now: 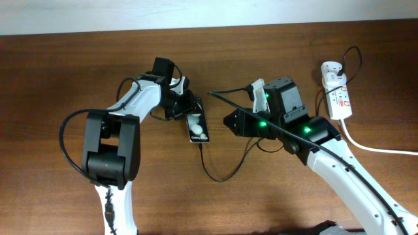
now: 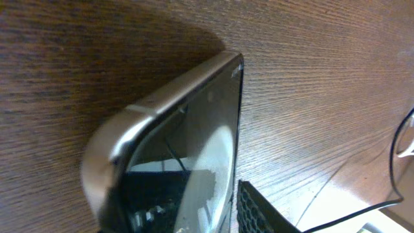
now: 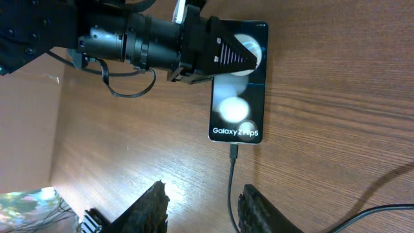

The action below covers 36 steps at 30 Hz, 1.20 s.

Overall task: Plug charger to phone and switch on socket
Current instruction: 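Lower the plugged-in phone onto the table with the left gripper, then open the left gripper, lift it away, and release the cable with the right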

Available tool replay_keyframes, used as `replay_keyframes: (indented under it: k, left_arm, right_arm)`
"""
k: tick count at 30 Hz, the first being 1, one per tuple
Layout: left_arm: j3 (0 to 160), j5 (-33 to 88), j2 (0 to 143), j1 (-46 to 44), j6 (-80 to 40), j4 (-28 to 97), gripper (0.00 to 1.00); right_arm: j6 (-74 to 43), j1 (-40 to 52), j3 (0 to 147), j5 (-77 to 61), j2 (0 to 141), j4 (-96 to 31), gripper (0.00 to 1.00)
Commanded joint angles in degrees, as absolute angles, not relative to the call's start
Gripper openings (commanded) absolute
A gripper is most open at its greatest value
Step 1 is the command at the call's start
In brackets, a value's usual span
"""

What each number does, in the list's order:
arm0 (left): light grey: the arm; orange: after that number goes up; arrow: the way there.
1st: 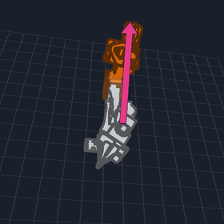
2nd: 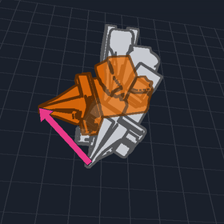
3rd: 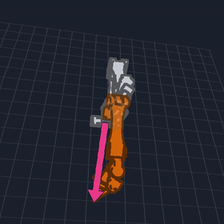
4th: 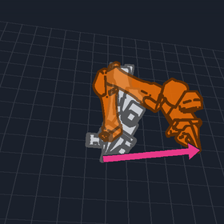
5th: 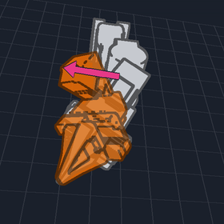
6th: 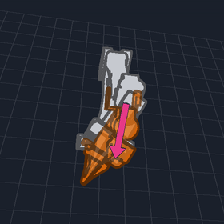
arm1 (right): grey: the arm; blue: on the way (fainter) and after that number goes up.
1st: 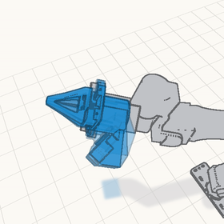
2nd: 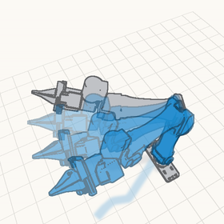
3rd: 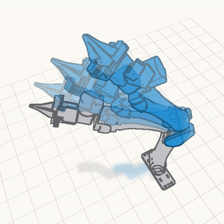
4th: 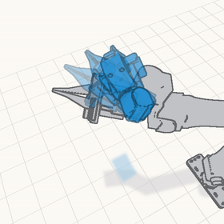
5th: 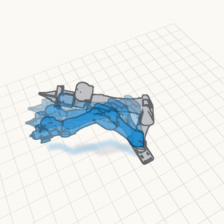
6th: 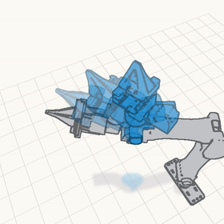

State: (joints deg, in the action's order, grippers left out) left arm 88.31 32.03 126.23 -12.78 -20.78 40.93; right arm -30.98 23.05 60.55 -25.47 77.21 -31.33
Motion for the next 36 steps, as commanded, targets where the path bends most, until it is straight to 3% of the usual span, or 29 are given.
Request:
replay_keyframes:
  k: [1, 4, 5, 11, 15, 22, 27, 29, 32, 34, 36]
  left_arm:
    - [88.1, 27.5, 127.3, -12.6, -20.9, 41.6, 0.40]
    - [88.1, 26.6, 127.3, -12.6, -20.7, 41.7, 0.49]
    - [88.1, 24.3, 127.3, -12.6, -20.7, 42.1, 0.60]
    - [88.1, 22.0, 127.3, -12.6, -20.0, 42.8, 0.66]
    - [88.1, 19.0, 127.3, -12.6, -20.0, 42.7, 0.80]
    - [93.0, 19.0, 124.8, -10.0, -19.6, 45.5, 0.76]
    - [102.7, 19.2, 109.6, -6.3, -16.7, 52.6, 0.79]
    - [102.9, 19.2, 101.6, -6.2, -16.5, 52.8, 0.82]
    - [102.9, 14.6, 91.2, -6.2, -16.6, 52.8, 0.99]
    - [102.9, 11.5, 88.2, -6.2, -16.6, 52.8, 0.99]
    - [102.9, 11.5, 87.7, -6.2, -16.6, 52.8, 0.99]
  right_arm:
    - [-30.2, 22.9, 61.2, -24.8, 77.3, -31.3, 0.39]
    - [-30.2, 22.9, 61.2, -24.8, 77.3, -31.3, 0.39]
    - [-30.2, 22.9, 61.2, -24.8, 77.3, -31.3, 0.39]
    - [-30.2, 22.9, 61.2, -24.8, 77.3, -31.4, 0.39]
    - [-30.2, 22.9, 61.2, -24.8, 77.3, -32.1, 0.39]
    - [-30.2, 22.9, 61.2, -24.8, 77.3, -34.2, 0.39]
    - [-27.6, 22.9, 61.2, -25.0, 77.2, -35.3, 0.39]
    - [-27.4, 22.5, 61.2, -25.0, 77.1, -35.5, 0.33]
    - [-23.6, 17.1, 66.0, -25.0, 77.0, -43.3, 0.17]
    - [-18.2, 10.0, 72.2, -24.8, 77.0, -50.1, 0.05]
    - [-16.3, 1.1, 77.6, -24.8, 77.0, -54.9, 0.04]
